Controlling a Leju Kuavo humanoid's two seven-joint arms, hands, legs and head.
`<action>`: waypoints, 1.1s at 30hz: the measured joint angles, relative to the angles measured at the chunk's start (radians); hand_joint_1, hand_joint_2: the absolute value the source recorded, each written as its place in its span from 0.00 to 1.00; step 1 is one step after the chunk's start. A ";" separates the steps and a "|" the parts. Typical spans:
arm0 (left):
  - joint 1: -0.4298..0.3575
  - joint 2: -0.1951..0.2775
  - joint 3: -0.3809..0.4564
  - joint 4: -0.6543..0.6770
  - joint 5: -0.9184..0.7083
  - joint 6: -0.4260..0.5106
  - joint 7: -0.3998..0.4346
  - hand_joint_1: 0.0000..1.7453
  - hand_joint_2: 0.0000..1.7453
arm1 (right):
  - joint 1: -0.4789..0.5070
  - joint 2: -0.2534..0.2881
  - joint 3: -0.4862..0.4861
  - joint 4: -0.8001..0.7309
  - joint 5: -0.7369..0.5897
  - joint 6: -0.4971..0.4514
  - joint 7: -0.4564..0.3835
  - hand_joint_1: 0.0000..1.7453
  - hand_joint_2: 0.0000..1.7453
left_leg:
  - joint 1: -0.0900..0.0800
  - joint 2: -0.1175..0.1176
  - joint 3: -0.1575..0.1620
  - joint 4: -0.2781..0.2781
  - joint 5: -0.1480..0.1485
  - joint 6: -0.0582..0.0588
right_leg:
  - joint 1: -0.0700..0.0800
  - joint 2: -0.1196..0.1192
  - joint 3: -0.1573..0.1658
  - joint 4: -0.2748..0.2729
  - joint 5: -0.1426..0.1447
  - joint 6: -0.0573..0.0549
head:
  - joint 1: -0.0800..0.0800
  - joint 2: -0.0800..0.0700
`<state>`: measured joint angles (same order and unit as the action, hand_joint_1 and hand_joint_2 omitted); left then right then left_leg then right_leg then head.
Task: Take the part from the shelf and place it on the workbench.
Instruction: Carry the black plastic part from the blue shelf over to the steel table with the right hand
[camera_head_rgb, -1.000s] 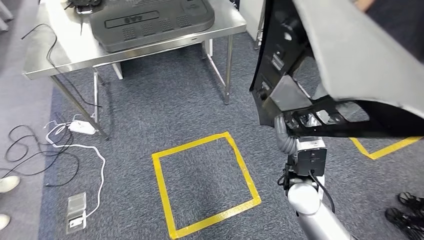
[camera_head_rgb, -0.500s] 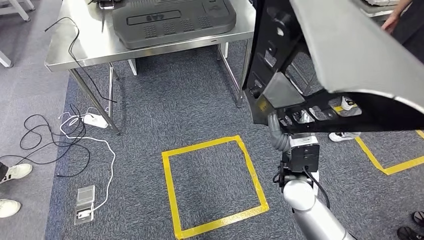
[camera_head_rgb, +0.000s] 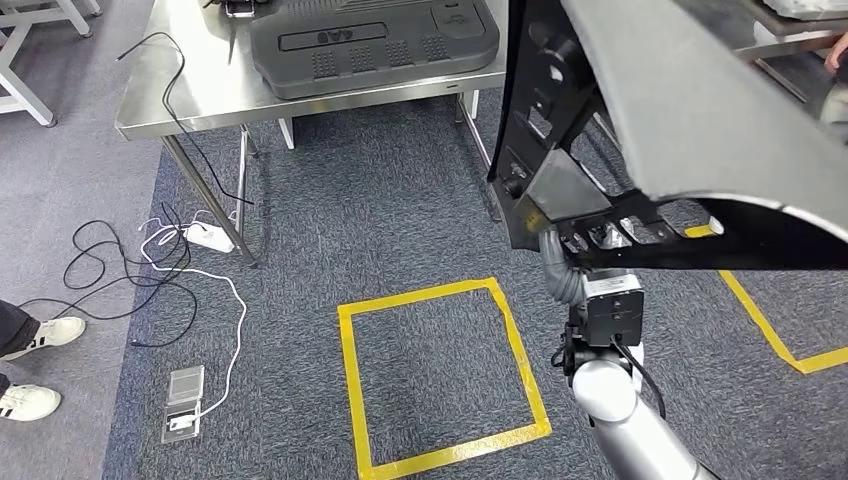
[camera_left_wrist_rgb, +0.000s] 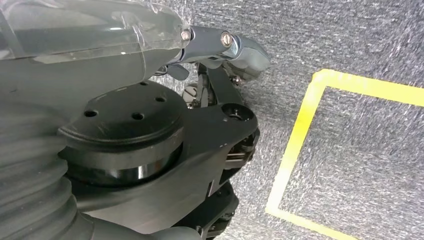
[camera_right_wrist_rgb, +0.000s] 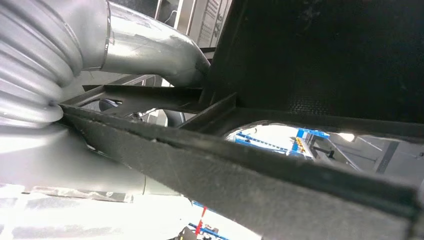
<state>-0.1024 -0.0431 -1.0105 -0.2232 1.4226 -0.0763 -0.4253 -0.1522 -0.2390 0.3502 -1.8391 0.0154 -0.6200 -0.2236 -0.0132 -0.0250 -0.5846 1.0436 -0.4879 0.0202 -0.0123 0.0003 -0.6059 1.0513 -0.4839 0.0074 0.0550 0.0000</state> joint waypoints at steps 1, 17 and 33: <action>0.000 0.000 0.000 0.000 0.000 0.000 0.000 0.00 1.00 | 0.000 0.000 0.000 0.000 0.000 0.001 0.000 1.00 1.00 | 0.000 0.000 0.001 -0.001 -0.001 0.002 | 0.001 0.000 0.001 -0.001 0.000 0.000 | -0.001 0.000; 0.002 0.001 0.011 0.000 0.045 -0.036 -0.001 0.00 1.00 | -0.011 -0.001 0.002 0.002 -0.004 0.030 -0.010 1.00 1.00 | 0.015 0.000 0.046 -0.057 0.007 0.015 | -0.003 0.000 -0.023 0.100 -0.052 0.021 | -0.001 0.000; 0.004 0.003 0.024 0.001 0.028 0.015 0.000 0.00 1.00 | -0.001 -0.001 0.005 0.013 -0.016 0.027 -0.030 1.00 1.00 | 0.039 0.016 -0.033 0.182 -0.076 -0.066 | -0.021 0.001 0.038 -0.003 -0.029 -0.003 | -0.010 0.000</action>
<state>-0.0985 -0.0397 -0.9865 -0.2224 1.4505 -0.0613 -0.4253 -0.1534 -0.2403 0.3556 -1.8257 -0.0004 -0.5927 -0.2532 0.0257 -0.0091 -0.6176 1.2255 -0.5643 -0.0454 -0.0332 0.0012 -0.5678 1.0485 -0.5131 0.0049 0.0451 0.0001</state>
